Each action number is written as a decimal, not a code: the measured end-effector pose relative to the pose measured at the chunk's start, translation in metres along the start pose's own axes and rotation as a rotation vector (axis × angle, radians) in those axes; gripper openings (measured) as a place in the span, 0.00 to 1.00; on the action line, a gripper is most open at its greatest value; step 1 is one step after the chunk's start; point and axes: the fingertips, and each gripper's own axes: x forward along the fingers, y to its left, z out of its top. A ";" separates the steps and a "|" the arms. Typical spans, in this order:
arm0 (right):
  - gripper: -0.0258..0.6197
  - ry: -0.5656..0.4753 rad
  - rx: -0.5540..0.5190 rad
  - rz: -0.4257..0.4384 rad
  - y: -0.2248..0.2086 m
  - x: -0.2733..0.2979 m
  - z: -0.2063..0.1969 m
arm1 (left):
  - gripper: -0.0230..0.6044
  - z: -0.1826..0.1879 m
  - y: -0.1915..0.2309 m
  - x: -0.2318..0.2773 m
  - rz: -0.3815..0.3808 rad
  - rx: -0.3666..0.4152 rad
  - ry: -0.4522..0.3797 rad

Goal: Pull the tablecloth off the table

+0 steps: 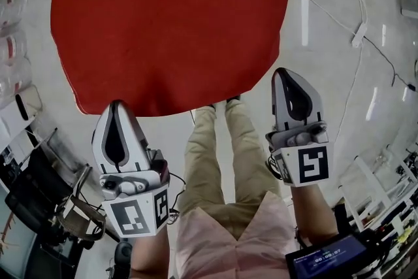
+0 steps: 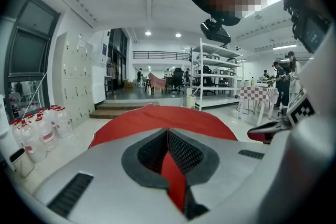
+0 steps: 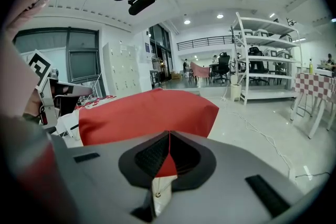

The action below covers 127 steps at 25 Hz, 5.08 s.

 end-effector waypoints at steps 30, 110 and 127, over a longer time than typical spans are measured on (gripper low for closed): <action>0.62 -0.030 0.606 0.523 -0.021 0.052 -0.047 | 0.08 -0.019 -0.011 0.038 -0.002 -0.012 0.084; 0.09 0.025 0.795 0.354 0.026 0.020 0.026 | 0.08 0.018 0.029 -0.054 0.086 -0.096 -0.008; 0.09 0.044 0.758 0.333 0.042 0.019 0.066 | 0.18 -0.047 0.101 -0.055 0.127 -0.331 0.041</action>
